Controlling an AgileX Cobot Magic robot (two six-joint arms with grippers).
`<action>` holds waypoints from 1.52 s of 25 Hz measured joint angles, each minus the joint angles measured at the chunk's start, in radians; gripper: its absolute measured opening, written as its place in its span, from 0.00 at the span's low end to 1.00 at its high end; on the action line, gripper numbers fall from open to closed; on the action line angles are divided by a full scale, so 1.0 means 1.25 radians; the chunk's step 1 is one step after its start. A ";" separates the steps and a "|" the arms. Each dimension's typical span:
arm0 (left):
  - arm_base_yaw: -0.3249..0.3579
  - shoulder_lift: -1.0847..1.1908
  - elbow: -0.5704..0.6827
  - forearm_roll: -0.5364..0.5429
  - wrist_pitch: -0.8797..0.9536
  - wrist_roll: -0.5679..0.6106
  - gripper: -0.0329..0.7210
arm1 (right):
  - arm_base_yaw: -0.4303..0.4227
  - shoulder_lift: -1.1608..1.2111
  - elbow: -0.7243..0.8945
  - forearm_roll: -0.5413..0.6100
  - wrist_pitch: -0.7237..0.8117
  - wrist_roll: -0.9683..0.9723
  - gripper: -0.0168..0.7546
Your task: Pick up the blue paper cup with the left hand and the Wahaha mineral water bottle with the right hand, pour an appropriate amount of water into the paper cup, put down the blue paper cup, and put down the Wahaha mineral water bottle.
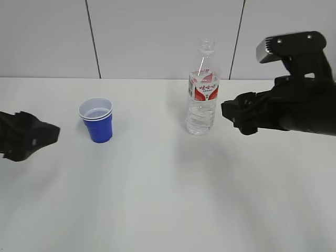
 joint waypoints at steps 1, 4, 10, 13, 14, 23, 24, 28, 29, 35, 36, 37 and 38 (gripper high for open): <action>0.000 -0.027 -0.017 -0.002 0.058 -0.002 0.82 | 0.000 -0.033 0.000 0.004 0.039 -0.008 0.79; 0.000 -0.099 -0.058 -0.029 0.251 -0.002 0.82 | 0.000 -0.112 0.000 -0.013 0.199 -0.015 0.79; 0.000 -0.252 -0.074 -0.115 0.482 -0.002 0.82 | 0.000 -0.208 0.000 -0.228 0.515 0.148 0.79; 0.000 -0.329 -0.074 -0.139 0.583 -0.002 0.82 | 0.000 -0.271 0.000 -0.347 0.652 0.241 0.79; 0.000 -0.356 -0.074 -0.140 0.622 -0.002 0.82 | 0.000 -0.296 0.000 -0.373 0.685 0.254 0.79; -0.002 -0.576 -0.074 -0.136 0.777 -0.004 0.82 | 0.000 -0.679 0.001 -0.404 0.836 0.285 0.79; -0.002 -0.594 -0.074 -0.133 0.779 -0.004 0.82 | 0.000 -0.713 0.001 -0.404 0.843 0.296 0.79; -0.002 -0.664 -0.074 -0.101 0.788 -0.004 0.82 | 0.000 -0.837 0.003 -0.408 0.887 0.319 0.79; -0.002 -0.676 -0.072 -0.091 0.788 -0.004 0.82 | 0.000 -0.860 0.003 -0.411 0.897 0.320 0.79; -0.002 -0.697 -0.001 -0.048 0.770 -0.004 0.81 | 0.000 -0.938 0.059 -0.435 0.928 0.323 0.79; -0.002 -0.697 0.017 -0.048 0.758 -0.004 0.80 | 0.000 -0.944 0.070 -0.437 0.928 0.323 0.79; -0.002 -0.697 0.030 -0.048 0.742 -0.004 0.79 | 0.000 -0.947 0.085 -0.439 0.929 0.325 0.81; -0.002 -0.697 0.037 -0.048 0.725 -0.004 0.78 | 0.000 -0.948 0.101 -0.439 0.929 0.325 0.80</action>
